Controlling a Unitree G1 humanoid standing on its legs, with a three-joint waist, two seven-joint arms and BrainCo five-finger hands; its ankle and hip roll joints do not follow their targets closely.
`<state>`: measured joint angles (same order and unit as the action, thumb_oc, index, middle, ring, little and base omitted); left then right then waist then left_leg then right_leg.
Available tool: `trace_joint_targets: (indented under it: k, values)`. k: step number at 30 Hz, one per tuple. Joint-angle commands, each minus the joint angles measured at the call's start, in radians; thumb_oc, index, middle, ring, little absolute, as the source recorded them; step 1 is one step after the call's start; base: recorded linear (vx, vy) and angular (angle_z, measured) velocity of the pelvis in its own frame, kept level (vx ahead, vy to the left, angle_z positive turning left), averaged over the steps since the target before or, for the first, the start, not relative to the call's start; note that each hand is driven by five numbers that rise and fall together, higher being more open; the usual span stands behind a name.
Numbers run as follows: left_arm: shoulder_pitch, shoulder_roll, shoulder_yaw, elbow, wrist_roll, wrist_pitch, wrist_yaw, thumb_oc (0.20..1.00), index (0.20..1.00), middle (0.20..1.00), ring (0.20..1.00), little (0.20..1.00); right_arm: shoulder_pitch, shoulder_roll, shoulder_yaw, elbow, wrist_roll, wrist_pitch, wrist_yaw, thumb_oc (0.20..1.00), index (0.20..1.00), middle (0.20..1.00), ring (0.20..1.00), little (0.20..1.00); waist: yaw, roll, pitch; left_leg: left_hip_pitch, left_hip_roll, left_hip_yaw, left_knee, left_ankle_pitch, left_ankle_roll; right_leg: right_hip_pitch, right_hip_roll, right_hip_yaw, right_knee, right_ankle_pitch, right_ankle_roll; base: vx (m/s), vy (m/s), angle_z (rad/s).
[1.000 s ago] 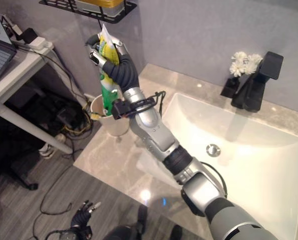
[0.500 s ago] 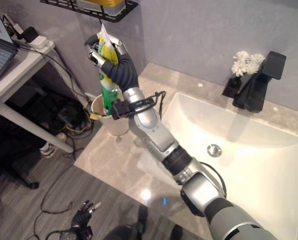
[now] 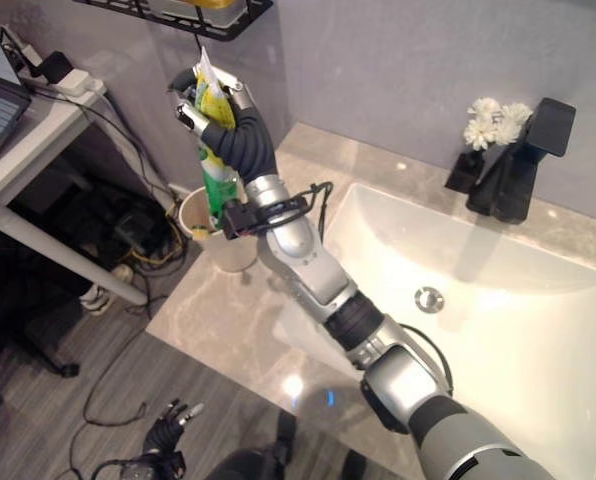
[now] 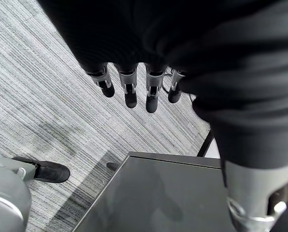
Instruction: Put brush and paste in cup on sink, flatten towel.
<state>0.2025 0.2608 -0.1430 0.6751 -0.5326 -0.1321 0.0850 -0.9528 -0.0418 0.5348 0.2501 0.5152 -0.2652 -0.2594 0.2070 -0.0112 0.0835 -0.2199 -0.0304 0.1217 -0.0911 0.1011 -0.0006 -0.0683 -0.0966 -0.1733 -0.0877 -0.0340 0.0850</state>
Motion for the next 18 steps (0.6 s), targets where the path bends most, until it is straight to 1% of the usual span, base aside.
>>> trace_joint_targets:
  k: [1,2,3,12,13,14,15,18]
  values:
    - [0.015,0.042,-0.031,-0.030,0.008,-0.049,0.005,1.000,1.000,1.000,1.000,1.000,-0.089,0.064,-0.042,-0.051,-0.011,-0.069,0.011,0.420,0.420,0.420,0.420,0.420,0.024,-0.045,0.044,0.055,-0.036,0.049,0.004,-0.057,0.014,0.112,-0.075,0.063,0.000,0.168,0.052,0.00,0.000,0.00]
    - [0.015,0.042,-0.031,-0.030,0.008,-0.049,0.005,1.000,1.000,1.000,1.000,1.000,-0.089,0.064,-0.042,-0.051,-0.011,-0.069,0.011,0.498,0.498,0.498,0.498,0.498,0.024,-0.045,0.044,0.055,-0.036,0.049,0.004,-0.057,0.015,0.112,-0.075,0.064,0.000,0.168,0.052,0.00,0.000,0.00]
    - [0.016,0.042,-0.033,-0.031,0.009,-0.049,0.004,1.000,1.000,1.000,1.000,1.000,-0.088,0.068,-0.037,-0.046,0.002,-0.072,0.016,1.000,1.000,1.000,1.000,1.000,0.024,-0.045,0.045,0.056,-0.036,0.050,0.004,-0.057,0.015,0.112,-0.075,0.064,0.000,0.168,0.052,0.00,0.000,0.00]
    - [0.022,0.039,-0.037,-0.033,0.004,-0.047,0.004,1.000,1.000,1.000,1.000,1.000,-0.080,0.071,-0.040,-0.042,0.020,-0.078,0.015,1.000,1.000,1.000,1.000,1.000,0.018,-0.047,0.045,0.065,-0.036,0.056,0.004,-0.062,0.015,0.115,-0.078,0.067,0.000,0.170,0.052,0.00,0.000,0.00]
    - [0.003,0.029,-0.040,-0.022,0.021,-0.066,0.053,1.000,1.000,1.000,1.000,1.000,-0.062,0.081,-0.030,-0.052,0.037,-0.088,0.027,1.000,1.000,1.000,1.000,1.000,0.013,-0.051,0.046,0.067,-0.034,0.059,0.004,-0.062,0.015,0.115,-0.078,0.070,0.000,0.172,0.053,0.00,0.008,-0.04]
    - [0.003,0.027,-0.053,-0.004,0.019,-0.068,0.011,1.000,1.000,1.000,1.000,1.000,-0.052,0.092,-0.026,-0.023,0.038,-0.079,0.018,1.000,1.000,1.000,1.000,1.000,0.010,-0.050,0.046,0.069,-0.033,0.061,0.004,-0.063,0.015,0.115,-0.077,0.074,0.000,0.168,0.052,0.00,0.014,-0.05]
    - [0.004,0.026,-0.060,0.000,0.024,-0.059,-0.001,1.000,1.000,1.000,1.000,1.000,-0.064,0.105,-0.025,-0.008,0.046,-0.084,0.024,1.000,1.000,1.000,1.000,1.000,0.011,-0.048,0.045,0.070,-0.033,0.063,0.004,-0.063,0.015,0.116,-0.076,0.076,0.000,0.166,0.052,0.00,0.020,-0.17]
    - [0.007,0.023,-0.059,0.004,0.016,-0.057,0.002,1.000,1.000,1.000,1.000,1.000,-0.073,0.109,-0.026,0.000,0.049,-0.088,0.017,1.000,1.000,1.000,1.000,1.000,0.012,-0.048,0.044,0.072,-0.032,0.064,0.004,-0.063,0.014,0.117,-0.076,0.076,0.000,0.167,0.052,0.00,0.005,-0.14]
